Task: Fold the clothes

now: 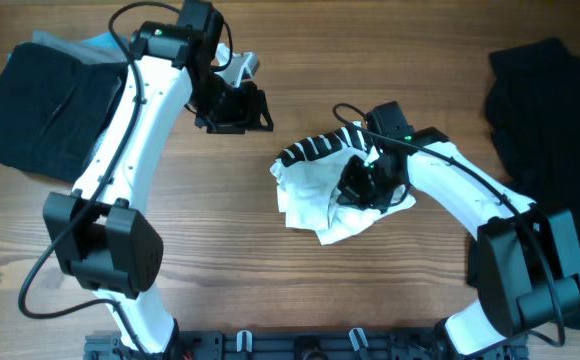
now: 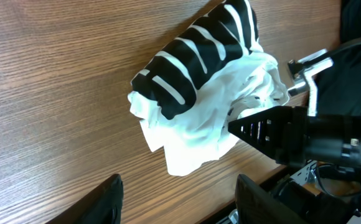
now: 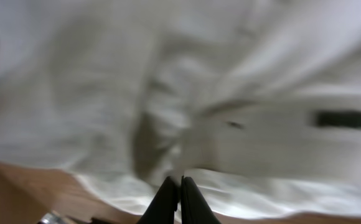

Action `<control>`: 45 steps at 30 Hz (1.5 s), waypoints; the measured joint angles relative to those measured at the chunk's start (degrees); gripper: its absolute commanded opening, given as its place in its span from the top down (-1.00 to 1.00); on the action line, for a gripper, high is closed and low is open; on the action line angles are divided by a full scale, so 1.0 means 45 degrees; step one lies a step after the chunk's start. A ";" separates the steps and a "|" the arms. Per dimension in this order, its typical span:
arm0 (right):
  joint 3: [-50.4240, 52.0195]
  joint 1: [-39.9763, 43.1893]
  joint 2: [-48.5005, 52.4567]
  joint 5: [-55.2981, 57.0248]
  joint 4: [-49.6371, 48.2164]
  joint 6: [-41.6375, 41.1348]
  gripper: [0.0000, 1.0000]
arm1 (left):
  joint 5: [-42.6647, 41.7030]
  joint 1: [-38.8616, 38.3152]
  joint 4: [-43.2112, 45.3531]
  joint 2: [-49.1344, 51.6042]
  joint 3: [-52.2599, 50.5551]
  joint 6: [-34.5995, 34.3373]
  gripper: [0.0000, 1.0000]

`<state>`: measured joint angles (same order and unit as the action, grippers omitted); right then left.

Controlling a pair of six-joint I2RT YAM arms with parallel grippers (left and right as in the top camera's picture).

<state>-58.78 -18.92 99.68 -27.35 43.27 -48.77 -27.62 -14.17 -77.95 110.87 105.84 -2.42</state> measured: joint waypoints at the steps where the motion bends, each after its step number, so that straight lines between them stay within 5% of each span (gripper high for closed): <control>1: 0.0010 0.0068 0.0005 0.0243 0.0253 0.0092 0.91 | 0.0005 0.0000 0.0049 -0.0068 0.0005 0.0000 -0.17; 8: 0.0039 0.0155 0.0010 0.1525 0.3259 0.2584 0.91 | 0.0068 0.0000 0.0389 -0.0068 0.0005 0.0000 -0.34; 9: 0.0039 0.0155 0.0015 0.1627 0.3473 0.2948 0.76 | 0.0073 0.0000 0.0413 -0.0068 0.0005 0.0000 -0.36; 10: 0.0039 0.0155 0.0015 0.1724 0.3696 0.3259 0.20 | 0.0073 0.0000 0.0476 -0.0068 0.0005 0.0000 -0.36; 11: 0.0039 0.0155 0.0015 0.1855 0.3827 0.3580 -0.15 | 0.0073 0.0000 0.0510 -0.0068 0.0005 0.0000 -0.36; 15: 0.0039 0.0233 0.0015 0.2497 0.3716 0.3920 0.04 | 0.0073 0.0000 0.0515 -0.0068 0.0005 0.0000 -0.33; 19: 0.0034 0.1574 -0.0996 0.2463 0.2924 0.4488 0.27 | 0.0126 -0.0087 0.0573 -0.0068 0.0005 0.0505 0.42; 21: 0.0005 0.2458 -0.2254 0.1744 0.2132 0.5416 0.57 | 0.0165 -0.0393 0.1020 -0.0073 -0.0097 0.1049 0.38; 24: -0.0039 0.2662 -0.2871 0.0971 0.1574 0.6091 0.74 | 0.0160 -0.1389 0.2584 -0.0117 -0.1175 0.1452 0.22; 28: 0.0583 0.2657 -0.1889 0.0690 0.0563 0.5926 0.91 | 0.0170 -0.2540 0.4245 0.0039 -0.3079 0.1588 0.46; 31: 0.1792 0.2657 -0.0549 0.0996 0.0811 0.4852 0.91 | 0.0160 -0.2885 0.4998 0.0583 -0.4245 0.1647 0.34; 32: 0.1957 0.2676 -0.0359 0.0986 0.0923 0.4614 0.91 | 0.0160 -0.2885 0.5095 0.0753 -0.4503 0.1666 0.16; 36: 0.2050 0.2681 -0.0369 0.1127 0.0797 0.3415 0.91 | 0.0151 -0.2885 0.5095 0.1243 -0.5163 0.1724 0.14; 38: 0.2234 0.2681 -0.0534 0.1263 0.0364 0.3036 0.90 | 0.0155 -0.2861 0.4998 0.1243 -0.5163 0.1724 -0.46; 41: 0.2263 0.2963 -0.0704 0.2356 -0.1889 0.2453 0.86 | 0.0097 -0.2861 0.4430 0.1243 -0.5168 0.1753 -0.66; 45: 0.1666 0.4721 -0.0291 0.3944 -0.3701 0.2676 0.56 | 0.0058 -0.2783 0.3871 0.1243 -0.5095 0.1758 -0.73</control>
<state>-51.29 2.33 98.37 -9.61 26.61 -36.73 -27.35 -26.70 -60.53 116.46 82.91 5.50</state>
